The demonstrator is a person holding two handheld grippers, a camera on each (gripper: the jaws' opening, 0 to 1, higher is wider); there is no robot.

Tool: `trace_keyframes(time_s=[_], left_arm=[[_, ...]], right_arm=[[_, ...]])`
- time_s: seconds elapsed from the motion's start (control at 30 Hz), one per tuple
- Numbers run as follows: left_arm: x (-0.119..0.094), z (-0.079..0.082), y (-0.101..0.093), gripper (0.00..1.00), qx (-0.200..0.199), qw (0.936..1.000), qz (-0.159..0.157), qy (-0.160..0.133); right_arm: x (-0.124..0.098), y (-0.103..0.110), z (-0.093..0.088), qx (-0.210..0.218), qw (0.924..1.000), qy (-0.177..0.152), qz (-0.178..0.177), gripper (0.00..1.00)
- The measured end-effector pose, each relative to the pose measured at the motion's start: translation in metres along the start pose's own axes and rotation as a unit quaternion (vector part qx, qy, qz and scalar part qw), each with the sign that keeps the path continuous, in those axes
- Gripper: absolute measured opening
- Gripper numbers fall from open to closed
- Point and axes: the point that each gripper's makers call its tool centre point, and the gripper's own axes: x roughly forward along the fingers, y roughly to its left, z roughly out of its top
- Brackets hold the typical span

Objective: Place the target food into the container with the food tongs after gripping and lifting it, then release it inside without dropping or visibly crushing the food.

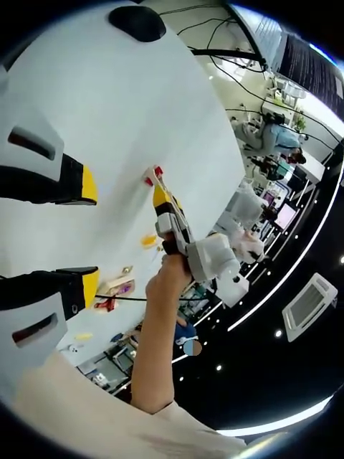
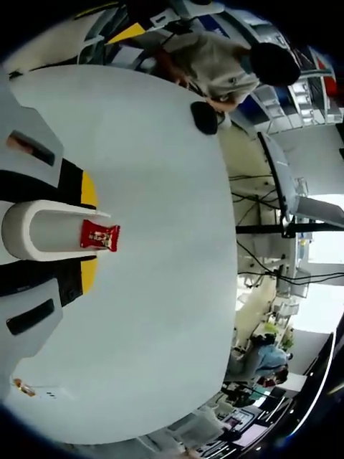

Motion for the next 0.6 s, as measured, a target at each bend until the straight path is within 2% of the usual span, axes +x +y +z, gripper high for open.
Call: trace_keyframes(time_s=[0.6], left_arm=[[-0.0023, 0.0032, 0.0049, 0.33, -0.005, 0.9999, 0.007, -0.005]], right_arm=[[0.0090, 0.0006, -0.0032, -0.001, 1.0000, 0.006, -0.001, 0.26]])
